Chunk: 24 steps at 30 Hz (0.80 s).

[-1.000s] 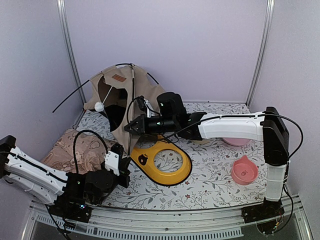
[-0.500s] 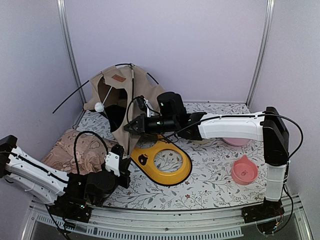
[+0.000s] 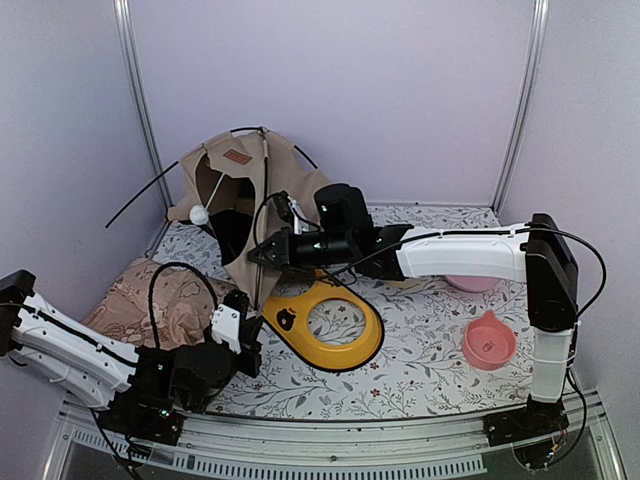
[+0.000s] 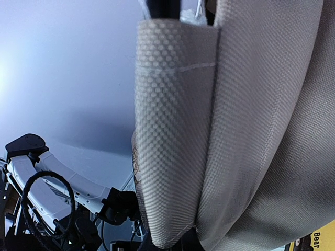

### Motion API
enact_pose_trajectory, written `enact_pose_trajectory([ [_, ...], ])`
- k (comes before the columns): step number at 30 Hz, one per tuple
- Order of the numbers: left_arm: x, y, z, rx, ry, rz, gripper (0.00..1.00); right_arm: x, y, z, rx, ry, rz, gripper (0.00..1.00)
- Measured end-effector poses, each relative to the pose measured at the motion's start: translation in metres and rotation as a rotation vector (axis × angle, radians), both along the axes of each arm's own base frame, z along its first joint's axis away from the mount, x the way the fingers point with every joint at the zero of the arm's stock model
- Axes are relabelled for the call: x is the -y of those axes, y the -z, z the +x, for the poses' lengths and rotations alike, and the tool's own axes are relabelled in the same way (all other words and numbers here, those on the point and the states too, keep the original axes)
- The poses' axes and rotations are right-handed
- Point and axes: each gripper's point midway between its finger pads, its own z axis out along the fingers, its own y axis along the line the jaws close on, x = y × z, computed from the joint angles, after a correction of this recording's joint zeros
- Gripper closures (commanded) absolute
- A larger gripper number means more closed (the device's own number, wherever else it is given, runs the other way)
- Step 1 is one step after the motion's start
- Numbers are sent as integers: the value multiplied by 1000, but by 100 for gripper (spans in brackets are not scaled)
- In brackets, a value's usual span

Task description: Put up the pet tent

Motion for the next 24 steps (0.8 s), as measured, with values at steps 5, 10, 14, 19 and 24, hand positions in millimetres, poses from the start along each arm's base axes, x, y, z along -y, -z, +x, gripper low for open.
enact_pose_trajectory([
  [5,0,0,0,0,1,0,100,0,0,0,1,1,0,100],
  [10,0,0,-1,0,3,-1,100,0,0,2,3,10,-2,100],
  [14,1,0,-1,0,4,0,100,0,3,3,4,14,-7,100],
  [19,1,0,-1,-1,5,4,100,-1,6,4,6,16,-9,100],
  [24,0,0,-1,-1,5,5,100,-1,5,4,7,16,-8,100],
])
